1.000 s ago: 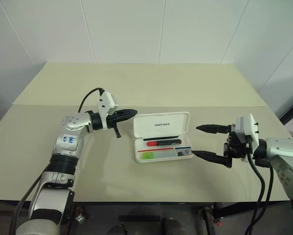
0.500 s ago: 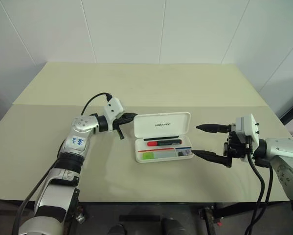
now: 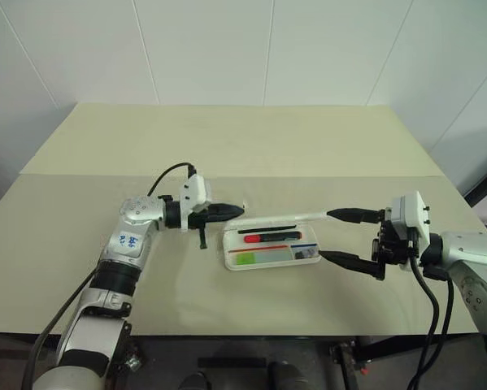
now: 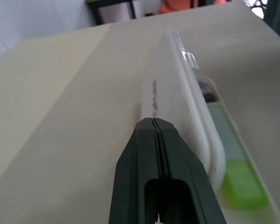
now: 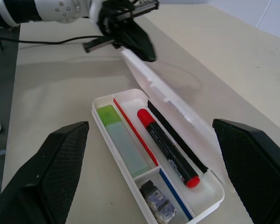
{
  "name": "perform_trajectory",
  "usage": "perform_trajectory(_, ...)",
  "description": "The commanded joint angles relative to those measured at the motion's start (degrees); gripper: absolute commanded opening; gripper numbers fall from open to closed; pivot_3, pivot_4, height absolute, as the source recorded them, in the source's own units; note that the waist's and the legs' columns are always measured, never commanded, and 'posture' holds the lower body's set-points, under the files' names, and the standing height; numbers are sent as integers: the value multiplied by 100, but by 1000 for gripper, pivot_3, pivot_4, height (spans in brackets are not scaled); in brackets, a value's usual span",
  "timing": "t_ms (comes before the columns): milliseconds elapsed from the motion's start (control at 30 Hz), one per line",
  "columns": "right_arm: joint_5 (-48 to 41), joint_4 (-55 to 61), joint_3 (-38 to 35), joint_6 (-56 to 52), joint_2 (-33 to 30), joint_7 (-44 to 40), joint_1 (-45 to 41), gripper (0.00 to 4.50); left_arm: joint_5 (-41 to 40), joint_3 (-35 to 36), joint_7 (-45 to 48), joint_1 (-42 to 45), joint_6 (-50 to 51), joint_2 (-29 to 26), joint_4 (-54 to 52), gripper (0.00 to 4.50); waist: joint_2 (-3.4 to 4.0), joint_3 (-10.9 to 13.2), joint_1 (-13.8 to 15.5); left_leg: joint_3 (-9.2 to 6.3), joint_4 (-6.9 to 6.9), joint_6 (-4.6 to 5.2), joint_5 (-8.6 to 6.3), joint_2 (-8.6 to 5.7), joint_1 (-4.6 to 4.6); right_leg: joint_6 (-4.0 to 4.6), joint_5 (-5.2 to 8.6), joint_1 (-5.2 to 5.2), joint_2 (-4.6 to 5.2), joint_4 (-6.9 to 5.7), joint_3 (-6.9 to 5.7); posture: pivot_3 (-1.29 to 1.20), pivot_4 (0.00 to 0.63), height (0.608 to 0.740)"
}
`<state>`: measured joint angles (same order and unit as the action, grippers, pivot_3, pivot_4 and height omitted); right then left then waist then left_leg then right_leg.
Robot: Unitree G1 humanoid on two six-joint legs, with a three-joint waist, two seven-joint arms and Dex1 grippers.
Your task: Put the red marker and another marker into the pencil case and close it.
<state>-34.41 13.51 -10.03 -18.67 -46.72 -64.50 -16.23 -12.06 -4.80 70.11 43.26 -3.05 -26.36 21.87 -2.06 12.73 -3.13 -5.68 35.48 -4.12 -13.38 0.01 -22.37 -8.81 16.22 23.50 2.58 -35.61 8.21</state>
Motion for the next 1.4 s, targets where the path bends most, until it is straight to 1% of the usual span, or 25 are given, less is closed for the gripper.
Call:
perform_trajectory(33, -61, 183, -193, 110, 2, 27, -8, 4500, -179, -174, 421, -125, 43, -120, -521, 28, 0, 0, 5, 0, 1, 0, 0, 0, 0, 0, 0, 0, 0, 1, 0, 0, 150, 740)
perform_trajectory(200, -58, 182, -174, 123, 24, 60, -30, 4500, 69, -448, 409, -215, 68, -135, -638, 28, 0, 0, 8, -1, 2, 0, 0, 0, 0, 1, 1, -2, 0, 2, 0, 0, 150, 740)
perform_trajectory(333, -40, 225, -146, 137, 73, 123, -5, 4500, 472, -785, -21, -196, 367, 16, -622, 28, 0, 0, 9, 0, 2, 0, 0, 0, -1, 1, 1, -2, 0, 4, 0, 0, 150, 740)
perform_trajectory(533, -70, 403, -190, 96, 140, 280, 162, 4500, 929, -1160, -314, -111, 773, 73, -540, 28, 0, 0, -1, -1, 1, 0, 0, 0, 1, 2, 1, -1, -2, 2, 0, 0, 150, 740)
perform_trajectory(867, -74, 693, -216, 92, 317, 667, 408, 4500, 1166, -1606, -259, -76, 1117, 165, -609, 28, -1, -2, 7, 0, 9, 0, 0, -1, 6, 12, 7, -13, -1, 7, 1, 0, 150, 740)
perform_trajectory(1000, -70, 764, -191, 104, 399, 789, 478, 4500, 957, -1486, -302, -84, 1298, 247, -738, 28, -2, -2, 9, 1, 12, 0, 0, -1, 6, 22, 12, -16, -1, 10, 2, 0, 150, 740)
perform_trajectory(1100, -52, 756, -184, 126, 454, 828, 510, 4500, 579, -1098, -424, -101, 1614, 320, -865, 28, -1, -2, 3, 0, 12, 1, 0, -1, 5, 15, 9, -15, -1, 9, 2, 0, 150, 740)
perform_trajectory(1167, -25, 705, -176, 153, 468, 815, 550, 4500, 376, -885, -399, -154, 1573, 285, -912, 28, -2, -2, -4, 0, 10, 1, 0, 0, 4, 11, 6, -12, -1, 8, 2, 0, 150, 740)
perform_trajectory(1267, 159, 577, -100, 290, 408, 708, 658, 4500, 140, -547, -313, -279, 1438, 100, -942, 28, -2, -2, -11, 0, 7, 1, 0, 1, 4, 7, 4, -8, -2, 5, 1, 0, 150, 740)
perform_trajectory(1400, 178, 370, -166, 353, 407, 642, 638, 4500, -200, -187, 88, -559, 1401, -378, -1051, 28, -1, -2, -25, 2, 4, 0, 0, 2, 6, 8, 5, -7, -2, 6, 1, 0, 150, 740)
